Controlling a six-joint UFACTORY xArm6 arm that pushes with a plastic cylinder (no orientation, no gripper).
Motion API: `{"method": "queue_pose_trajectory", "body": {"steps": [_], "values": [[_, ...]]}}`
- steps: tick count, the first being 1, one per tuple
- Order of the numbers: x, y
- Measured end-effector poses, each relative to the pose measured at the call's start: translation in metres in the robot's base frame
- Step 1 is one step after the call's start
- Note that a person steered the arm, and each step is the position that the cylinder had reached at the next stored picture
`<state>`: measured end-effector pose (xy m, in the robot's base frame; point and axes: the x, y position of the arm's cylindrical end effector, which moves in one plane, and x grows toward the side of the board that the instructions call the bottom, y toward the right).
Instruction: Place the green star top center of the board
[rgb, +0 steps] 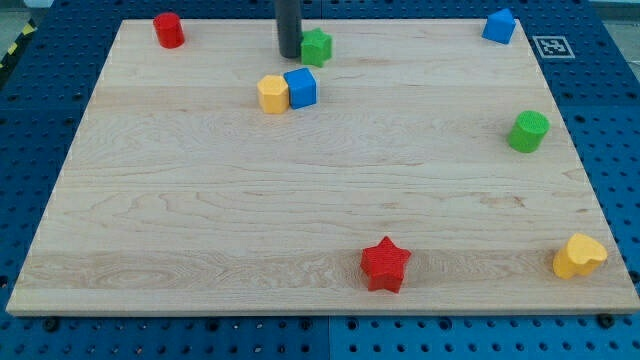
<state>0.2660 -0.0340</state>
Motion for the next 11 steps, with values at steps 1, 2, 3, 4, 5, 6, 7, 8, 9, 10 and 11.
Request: {"method": "queue_pose_trajectory", "body": {"steps": [1,2,3,4,5,6,7,8,9,10,11], "values": [[0.010,0.022],[0.038,0.025],[0.046,0.042],[0.046,0.072],[0.045,0.088],[0.033,0.087],[0.020,0.081],[0.012,0.066],[-0.003,0.048],[-0.014,0.043],[-0.009,0.053]]}}
